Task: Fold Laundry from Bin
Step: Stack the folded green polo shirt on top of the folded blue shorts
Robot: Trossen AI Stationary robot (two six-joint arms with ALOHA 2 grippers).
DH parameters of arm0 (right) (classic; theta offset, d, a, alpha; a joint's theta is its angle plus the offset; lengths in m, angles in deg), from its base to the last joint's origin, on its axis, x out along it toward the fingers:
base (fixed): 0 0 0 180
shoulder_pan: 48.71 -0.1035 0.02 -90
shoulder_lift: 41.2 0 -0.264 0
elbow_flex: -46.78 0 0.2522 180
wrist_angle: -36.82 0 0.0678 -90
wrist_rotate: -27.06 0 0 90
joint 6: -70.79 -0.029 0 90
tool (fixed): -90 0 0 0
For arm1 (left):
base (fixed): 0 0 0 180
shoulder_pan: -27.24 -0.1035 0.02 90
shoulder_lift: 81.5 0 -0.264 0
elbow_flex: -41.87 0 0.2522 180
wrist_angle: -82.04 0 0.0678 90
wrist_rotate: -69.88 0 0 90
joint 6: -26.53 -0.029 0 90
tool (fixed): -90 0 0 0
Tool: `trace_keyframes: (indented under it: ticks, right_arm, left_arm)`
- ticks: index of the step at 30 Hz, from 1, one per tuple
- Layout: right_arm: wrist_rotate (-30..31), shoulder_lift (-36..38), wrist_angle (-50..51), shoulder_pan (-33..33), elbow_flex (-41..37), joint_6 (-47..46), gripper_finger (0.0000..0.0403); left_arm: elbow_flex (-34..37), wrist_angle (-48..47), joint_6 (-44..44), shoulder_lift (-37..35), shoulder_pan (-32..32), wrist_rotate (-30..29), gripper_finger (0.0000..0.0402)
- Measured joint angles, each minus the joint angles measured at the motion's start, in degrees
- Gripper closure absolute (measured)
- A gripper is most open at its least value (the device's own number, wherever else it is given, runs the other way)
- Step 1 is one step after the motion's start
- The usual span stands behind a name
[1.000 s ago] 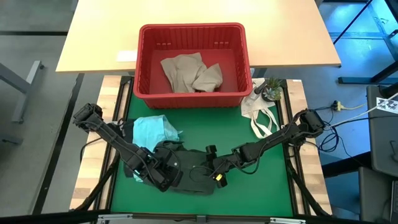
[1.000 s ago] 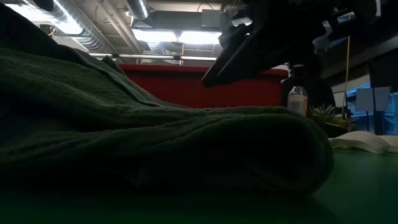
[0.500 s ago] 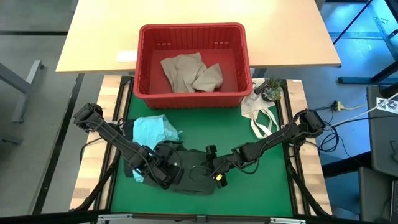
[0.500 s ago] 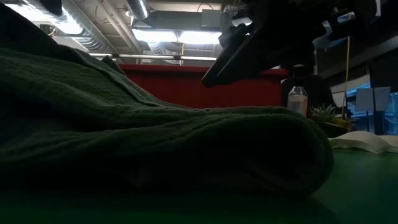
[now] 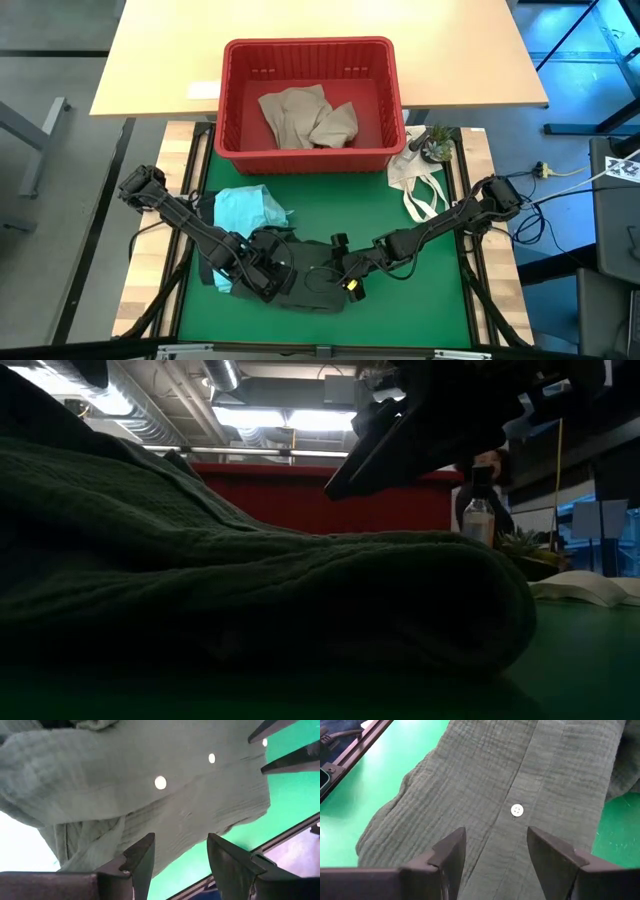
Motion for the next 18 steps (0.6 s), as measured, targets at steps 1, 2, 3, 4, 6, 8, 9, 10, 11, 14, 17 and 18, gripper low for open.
trace_keyframes:
  ticks: [1, 2, 3, 4, 6, 8, 9, 10, 11, 14, 17, 18]
  right_arm:
    - [0.01, 0.0, 0.01, 0.0, 0.0, 0.0, 0.0194]
    - [0.0, 0.0, 0.0, 0.0, 0.0, 0.0, 0.0194]
    - [0.0, 0.0, 0.01, 0.0, 0.0, 0.0, 0.0194]
    - [0.0, 0.0, 0.01, 0.0, 0.0, 0.0, 0.0194]
    - [0.0, 0.0, 0.01, 0.0, 0.0, 0.0, 0.0194]
    - [0.0, 0.0, 0.01, 0.0, 0.0, 0.0, 0.0194]
    - [0.01, 0.0, 0.01, 0.0, 0.0, 0.0, 0.0194]
    - [0.0, 0.0, 0.02, 0.0, 0.0, 0.0, 0.0194]
    - [0.0, 0.0, 0.03, 0.0, 0.0, 0.0, 0.0194]
    - [0.0, 0.0, 0.08, 0.0, -0.02, 0.0, 0.0194]
    - [0.02, 0.0, 0.06, 0.0, -0.02, 0.0, 0.0194]
    - [0.0, -0.01, -0.07, 0.0, -0.04, 0.0, 0.0194]
  left_arm:
    - [0.0, 0.1, 0.03, 0.0, 0.0, 0.83, 0.0229]
    - [0.0, 0.21, 0.1, 0.0, 0.0, 2.44, 0.0229]
    - [0.0, 0.23, 0.59, 0.0, 0.02, 4.57, 0.0229]
    - [0.0, 0.23, 1.84, 0.0, 0.16, 6.91, 0.0229]
    - [0.0, 0.43, 5.76, 0.02, 0.92, 10.42, 0.0229]
    - [0.0, 1.02, 9.82, 0.38, 2.21, 10.95, 0.0229]
    - [0.0, 1.38, 11.96, 0.49, 3.18, 10.65, 0.0229]
    - [0.01, 1.71, 14.2, 0.6, 4.13, 10.17, 0.0229]
    - [0.0, 2.04, 16.39, 0.93, 4.86, 10.06, 0.0229]
    - [0.0, 3.3, 23.7, 2.1, 7.95, 9.89, 0.0229]
    - [0.0, 4.74, 30.18, 3.75, 10.85, 9.88, 0.0229]
    - [0.0, 5.22, 30.51, 4.49, 11.69, 9.96, 0.0229]
